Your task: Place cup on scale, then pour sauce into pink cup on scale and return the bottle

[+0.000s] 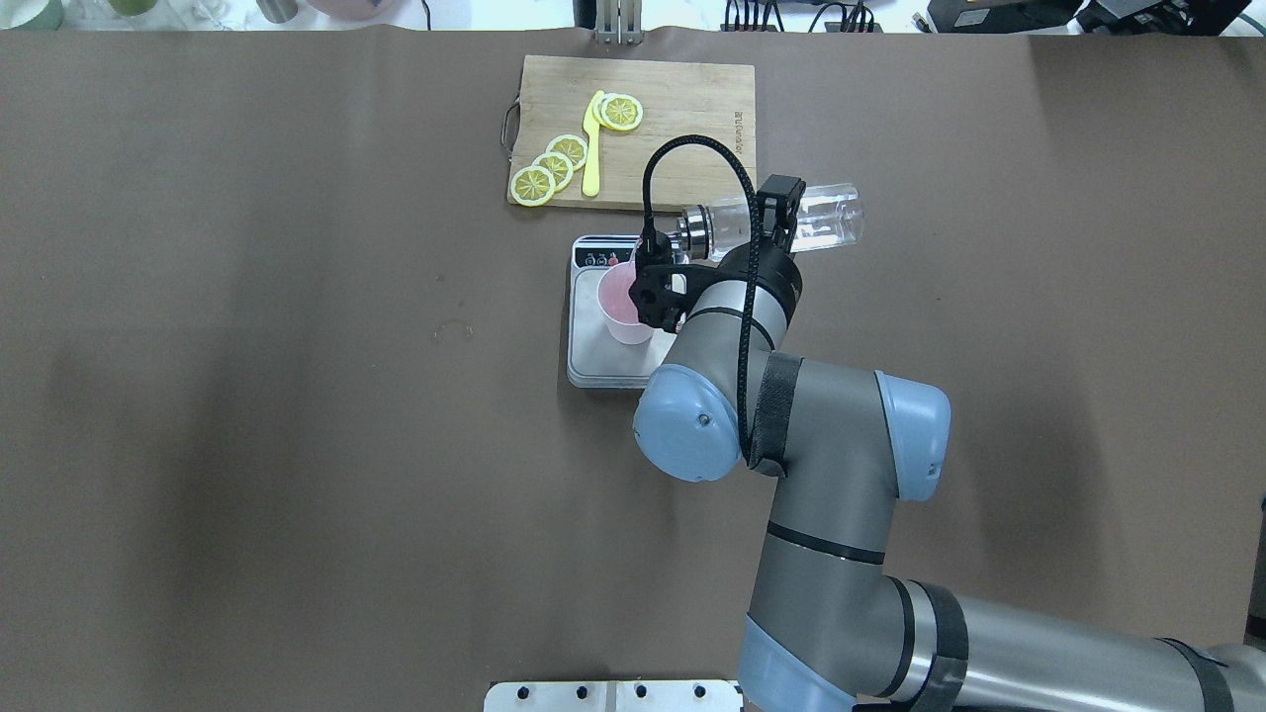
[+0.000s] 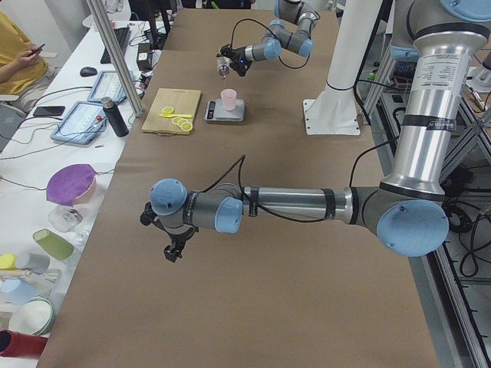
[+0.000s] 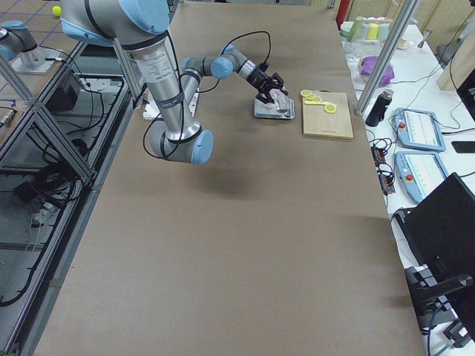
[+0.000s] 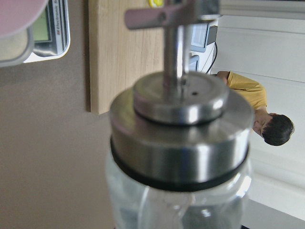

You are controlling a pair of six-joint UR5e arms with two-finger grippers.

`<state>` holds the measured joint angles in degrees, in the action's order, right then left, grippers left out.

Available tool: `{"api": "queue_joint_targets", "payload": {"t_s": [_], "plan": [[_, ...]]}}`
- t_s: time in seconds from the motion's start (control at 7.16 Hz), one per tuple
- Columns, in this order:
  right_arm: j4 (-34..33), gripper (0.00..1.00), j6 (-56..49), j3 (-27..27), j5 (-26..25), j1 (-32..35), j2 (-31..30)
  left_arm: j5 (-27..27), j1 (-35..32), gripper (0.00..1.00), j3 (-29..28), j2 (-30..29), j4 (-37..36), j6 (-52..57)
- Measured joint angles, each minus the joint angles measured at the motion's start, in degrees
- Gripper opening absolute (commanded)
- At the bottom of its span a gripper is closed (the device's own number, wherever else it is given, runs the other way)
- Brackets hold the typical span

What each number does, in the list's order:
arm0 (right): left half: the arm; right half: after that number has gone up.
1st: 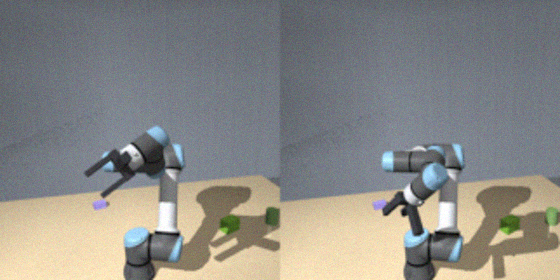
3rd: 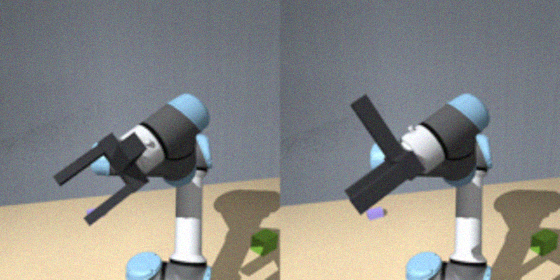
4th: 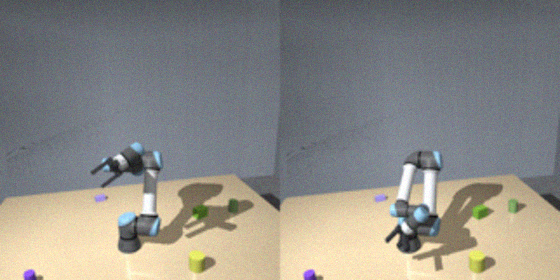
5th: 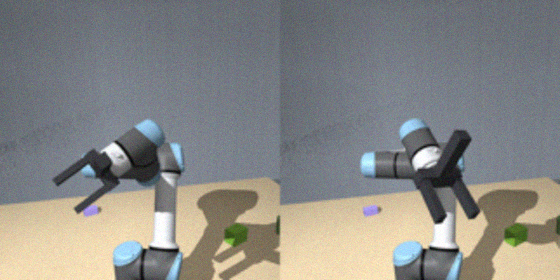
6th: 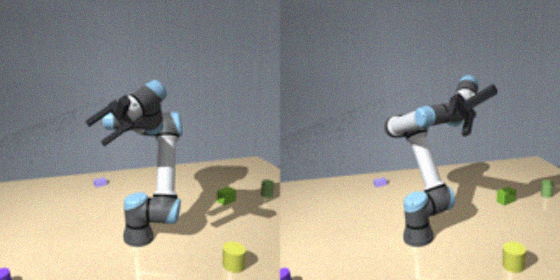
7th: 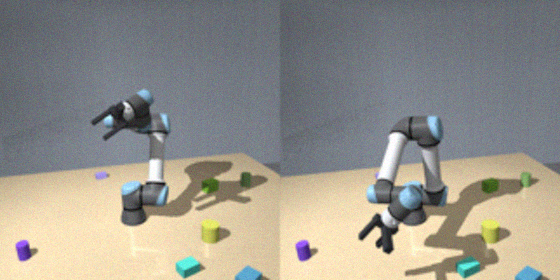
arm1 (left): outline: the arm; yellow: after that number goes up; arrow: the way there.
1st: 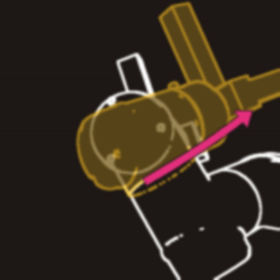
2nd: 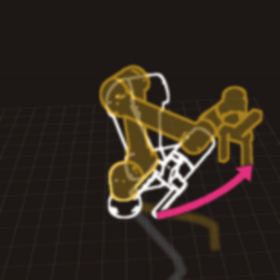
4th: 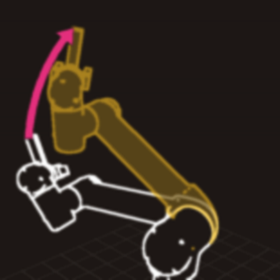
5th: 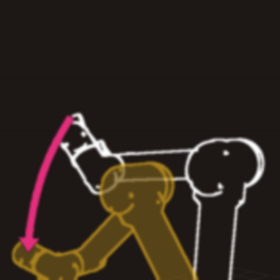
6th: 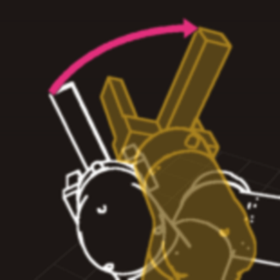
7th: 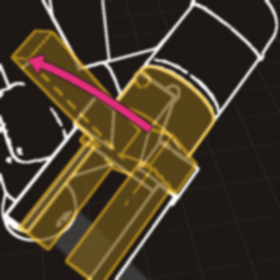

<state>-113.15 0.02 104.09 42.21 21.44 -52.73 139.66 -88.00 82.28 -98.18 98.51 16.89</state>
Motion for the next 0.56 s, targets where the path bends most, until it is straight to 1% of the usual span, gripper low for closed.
{"api": "queue_joint_targets", "payload": {"t_s": [0.42,0.56], "plan": [[0.27,0.03,0.37,1.30,0.32,0.04,-0.80,0.01,-0.06,0.99,0.20,-0.43,-0.19,-0.12],[0.71,0.04,0.76,3.06,1.61,0.35,-1.41,0.00,-0.06,0.99,0.32,-0.62,-0.31,-0.16]]}}
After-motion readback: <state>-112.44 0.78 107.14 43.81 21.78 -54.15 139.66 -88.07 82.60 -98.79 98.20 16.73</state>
